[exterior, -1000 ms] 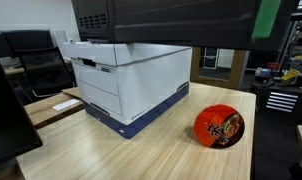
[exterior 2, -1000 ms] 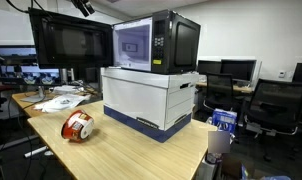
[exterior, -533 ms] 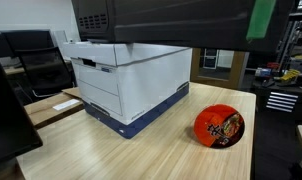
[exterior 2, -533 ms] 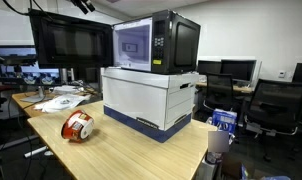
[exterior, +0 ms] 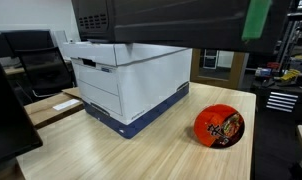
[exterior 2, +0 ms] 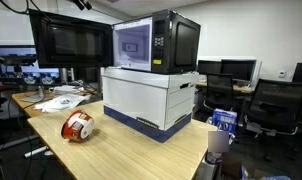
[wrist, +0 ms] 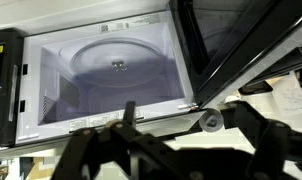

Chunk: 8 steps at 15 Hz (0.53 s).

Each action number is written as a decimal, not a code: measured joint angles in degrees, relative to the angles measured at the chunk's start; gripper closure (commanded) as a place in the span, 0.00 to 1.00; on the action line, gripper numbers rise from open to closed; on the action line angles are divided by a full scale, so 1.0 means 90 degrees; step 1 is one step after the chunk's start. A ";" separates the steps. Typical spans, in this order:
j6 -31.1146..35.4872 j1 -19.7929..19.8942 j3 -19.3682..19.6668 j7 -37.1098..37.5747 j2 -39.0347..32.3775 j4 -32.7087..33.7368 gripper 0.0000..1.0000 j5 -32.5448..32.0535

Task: Take the container out of the microwave, set it upright on the table, and close the microwave door

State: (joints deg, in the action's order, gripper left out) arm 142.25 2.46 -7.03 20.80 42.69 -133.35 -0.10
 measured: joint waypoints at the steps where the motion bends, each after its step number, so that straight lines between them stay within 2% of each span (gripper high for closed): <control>1: 0.0000 -0.0100 0.0095 -0.0050 0.0004 -0.0015 0.00 0.0129; 8: -0.0073 -0.0735 0.1067 -0.1118 -0.0017 -0.0020 0.00 0.0935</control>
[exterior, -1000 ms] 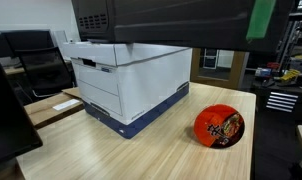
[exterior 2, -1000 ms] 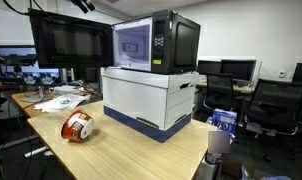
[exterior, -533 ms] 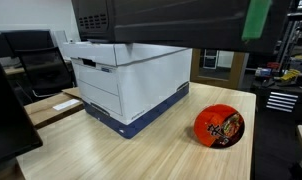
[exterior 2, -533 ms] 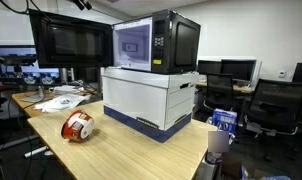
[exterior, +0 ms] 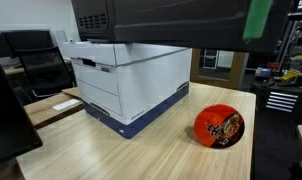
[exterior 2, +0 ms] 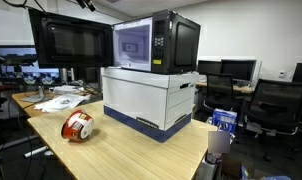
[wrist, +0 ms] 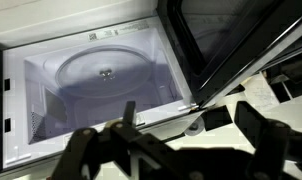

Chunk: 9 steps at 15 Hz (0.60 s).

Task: Take the container out of the microwave, set it upright on the table, and close the microwave door

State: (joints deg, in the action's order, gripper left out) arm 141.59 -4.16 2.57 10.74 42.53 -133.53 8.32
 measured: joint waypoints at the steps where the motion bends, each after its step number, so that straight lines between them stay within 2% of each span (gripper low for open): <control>1: -0.0021 -0.0069 0.0083 -0.0152 0.0000 0.0019 0.00 0.0065; 4: -0.0102 -0.0227 0.0186 -0.0425 0.0000 0.0130 0.00 0.0134; 9: -0.0307 -0.0416 0.0014 -0.0493 0.0008 0.0463 0.00 0.0134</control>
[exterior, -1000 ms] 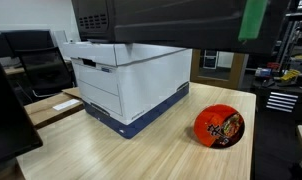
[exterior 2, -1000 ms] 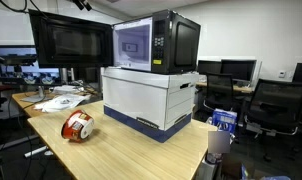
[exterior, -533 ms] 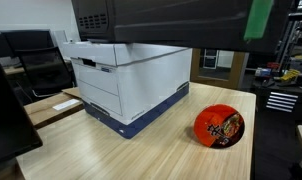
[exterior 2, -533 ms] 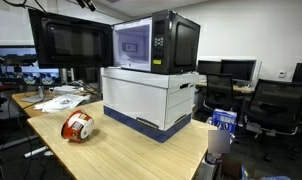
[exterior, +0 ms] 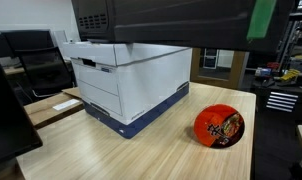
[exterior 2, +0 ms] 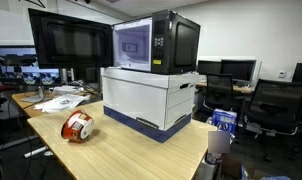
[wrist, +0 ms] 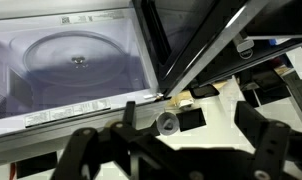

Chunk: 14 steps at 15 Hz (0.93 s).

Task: Take the container out of the microwave, set it upright on the table, and close the microwave door

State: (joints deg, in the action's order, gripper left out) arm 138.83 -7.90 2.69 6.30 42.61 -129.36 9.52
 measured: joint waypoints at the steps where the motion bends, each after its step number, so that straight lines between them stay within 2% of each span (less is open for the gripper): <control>1: -0.0013 -0.0015 -0.0066 0.0000 0.0003 0.0043 0.00 0.0000; 6: -0.0077 -0.0076 -0.0531 0.0011 0.0028 0.0132 0.00 0.0000; 14: -0.0092 -0.0053 -0.1746 0.0522 0.0025 0.0108 0.00 -0.0057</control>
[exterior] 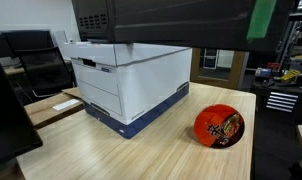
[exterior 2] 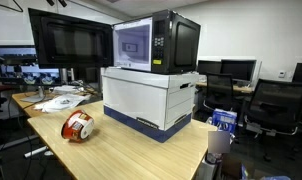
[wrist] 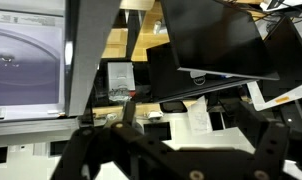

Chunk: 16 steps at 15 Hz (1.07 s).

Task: Take the container out of the microwave, set it upright on the table, and close the microwave door

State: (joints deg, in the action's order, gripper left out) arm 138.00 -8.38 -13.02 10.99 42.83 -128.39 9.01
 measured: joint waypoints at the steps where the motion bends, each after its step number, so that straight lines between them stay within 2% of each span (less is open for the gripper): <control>1: 0.0000 0.0018 -0.0143 0.0107 -0.0004 -0.0005 0.00 -0.0050; 4: 0.0000 0.0133 -0.0549 0.0425 -0.0047 -0.0024 0.00 -0.0220; 8: 0.0077 0.0278 -0.0803 0.0629 -0.0196 -0.0035 0.00 -0.0424; 16: 0.1300 0.0771 -0.1299 0.0962 -0.0870 -0.0229 0.00 -0.1159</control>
State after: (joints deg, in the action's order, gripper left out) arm 149.70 -1.44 -24.71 19.65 35.00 -130.45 -1.42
